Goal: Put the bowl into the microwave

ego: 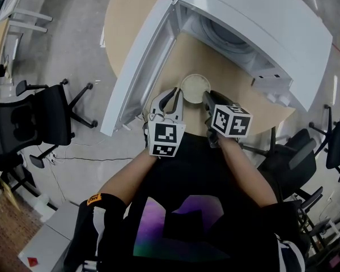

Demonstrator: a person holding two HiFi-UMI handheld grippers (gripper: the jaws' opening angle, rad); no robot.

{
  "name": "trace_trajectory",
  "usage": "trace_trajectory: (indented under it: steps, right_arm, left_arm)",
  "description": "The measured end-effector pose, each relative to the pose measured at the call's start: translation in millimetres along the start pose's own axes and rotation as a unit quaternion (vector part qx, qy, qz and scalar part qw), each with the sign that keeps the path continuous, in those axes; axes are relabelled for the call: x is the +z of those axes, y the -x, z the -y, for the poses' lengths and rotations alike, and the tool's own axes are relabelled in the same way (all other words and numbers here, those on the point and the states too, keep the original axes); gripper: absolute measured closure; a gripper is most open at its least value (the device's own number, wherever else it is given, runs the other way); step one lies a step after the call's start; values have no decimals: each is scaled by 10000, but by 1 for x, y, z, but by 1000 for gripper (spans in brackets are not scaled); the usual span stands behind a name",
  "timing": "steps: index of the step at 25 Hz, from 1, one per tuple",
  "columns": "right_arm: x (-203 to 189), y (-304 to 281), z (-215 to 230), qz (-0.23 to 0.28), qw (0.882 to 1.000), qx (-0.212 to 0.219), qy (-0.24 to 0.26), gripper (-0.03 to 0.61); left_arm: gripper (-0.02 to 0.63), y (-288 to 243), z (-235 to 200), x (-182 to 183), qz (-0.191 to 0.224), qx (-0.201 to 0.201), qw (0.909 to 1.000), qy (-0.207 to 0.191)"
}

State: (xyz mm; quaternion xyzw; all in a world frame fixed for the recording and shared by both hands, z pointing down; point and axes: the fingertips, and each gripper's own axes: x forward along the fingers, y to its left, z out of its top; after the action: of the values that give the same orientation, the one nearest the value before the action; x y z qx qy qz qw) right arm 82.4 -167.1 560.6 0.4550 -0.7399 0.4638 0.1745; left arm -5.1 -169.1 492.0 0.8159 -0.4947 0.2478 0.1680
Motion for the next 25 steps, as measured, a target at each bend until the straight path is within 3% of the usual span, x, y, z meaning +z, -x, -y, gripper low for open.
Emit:
trace_trajectory:
  steps: [13, 25]
  right_arm:
    - [1, -2, 10, 47, 9925, 218, -1199, 518]
    - [4, 5, 11, 221, 9844, 343, -1714, 531]
  left_arm:
    - [555, -3, -2, 0, -49, -92, 9999, -5]
    - [555, -1, -4, 4, -17, -40, 10000, 0]
